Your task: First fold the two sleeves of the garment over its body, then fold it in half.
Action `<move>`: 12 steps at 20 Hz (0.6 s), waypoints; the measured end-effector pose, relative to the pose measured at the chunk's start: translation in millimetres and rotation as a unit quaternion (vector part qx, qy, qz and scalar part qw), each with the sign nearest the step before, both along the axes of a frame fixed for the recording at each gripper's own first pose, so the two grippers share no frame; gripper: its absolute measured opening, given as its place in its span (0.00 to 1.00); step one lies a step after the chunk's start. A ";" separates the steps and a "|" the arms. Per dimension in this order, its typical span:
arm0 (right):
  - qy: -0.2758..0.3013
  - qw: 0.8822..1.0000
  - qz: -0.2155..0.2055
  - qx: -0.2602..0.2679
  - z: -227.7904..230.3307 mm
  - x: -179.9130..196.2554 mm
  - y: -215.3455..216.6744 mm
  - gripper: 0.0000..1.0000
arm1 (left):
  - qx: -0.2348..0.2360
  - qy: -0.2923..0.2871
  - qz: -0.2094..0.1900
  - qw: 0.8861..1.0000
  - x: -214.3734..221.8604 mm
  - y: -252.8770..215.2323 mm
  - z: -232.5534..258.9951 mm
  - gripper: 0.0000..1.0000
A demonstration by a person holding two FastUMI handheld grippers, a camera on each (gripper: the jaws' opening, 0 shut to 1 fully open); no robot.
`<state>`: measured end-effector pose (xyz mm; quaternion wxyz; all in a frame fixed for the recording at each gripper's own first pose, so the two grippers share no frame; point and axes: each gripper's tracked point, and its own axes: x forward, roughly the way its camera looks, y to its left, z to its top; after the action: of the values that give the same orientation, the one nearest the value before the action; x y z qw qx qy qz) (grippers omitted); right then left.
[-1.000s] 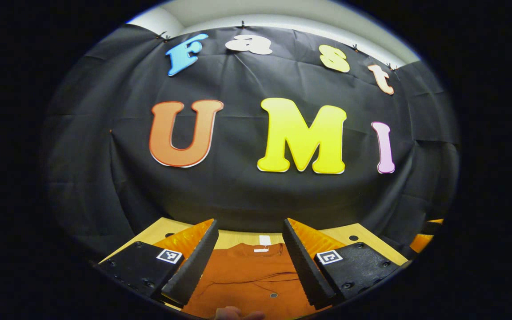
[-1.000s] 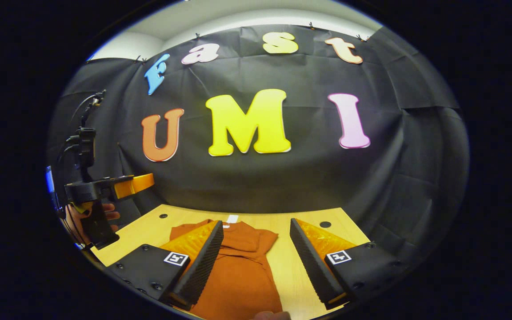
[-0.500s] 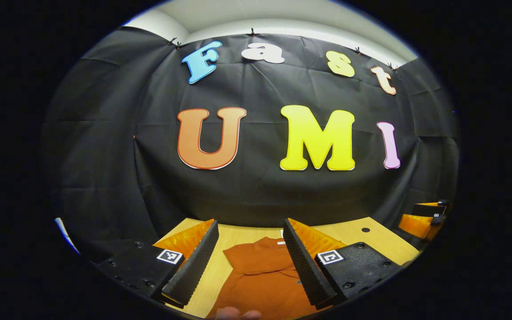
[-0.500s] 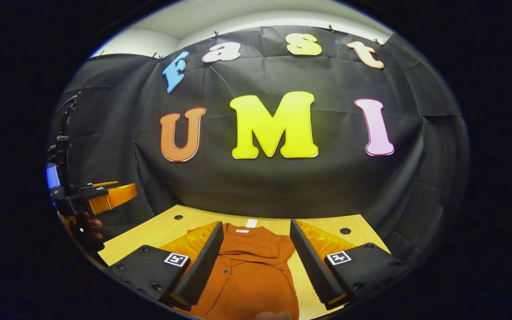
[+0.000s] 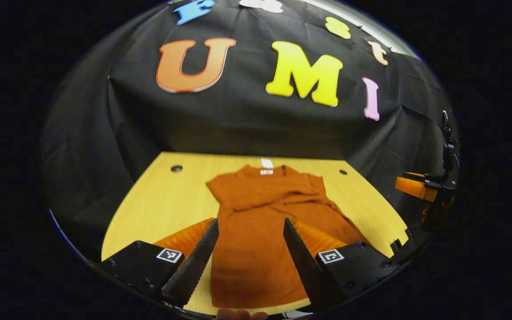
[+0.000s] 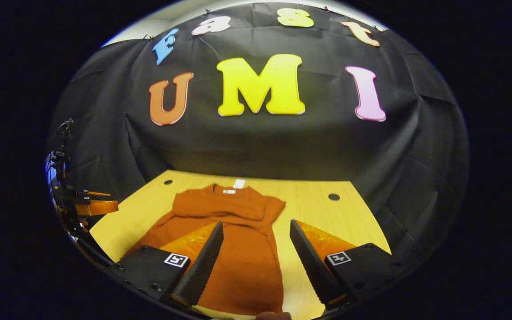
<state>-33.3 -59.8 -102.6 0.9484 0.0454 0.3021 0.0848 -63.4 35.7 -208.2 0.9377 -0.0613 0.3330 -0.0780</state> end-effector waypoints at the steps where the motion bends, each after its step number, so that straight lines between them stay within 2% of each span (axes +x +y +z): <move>1: 0.021 1.000 0.001 -0.004 -13.6 -11.9 -5.8 0.94 | -0.004 0.036 -0.002 0.999 -17.6 5.5 -21.7 0.95; 4: 0.079 0.997 -0.001 -0.010 -54.4 -47.4 -19.5 0.96 | -0.015 0.125 -0.007 0.992 -71.5 19.5 -81.6 0.96; 6: 0.104 0.994 0.006 -0.017 -80.1 -68.1 -19.9 0.96 | -0.048 0.175 -0.007 0.983 -107.4 15.3 -112.8 0.97; 9: 0.137 0.990 0.031 -0.035 -117.0 -98.4 -13.8 0.94 | -0.050 0.212 0.009 0.976 -133.9 28.0 -148.2 0.98; 12: 0.173 0.983 0.037 -0.055 -156.3 -124.5 -18.0 0.97 | -0.059 0.222 0.023 0.973 -140.0 32.1 -156.0 1.00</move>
<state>-157.9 -77.8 -259.0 0.8791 -0.0038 0.4673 0.0943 -203.4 67.8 -364.2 0.8368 -0.1402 0.5259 -0.0602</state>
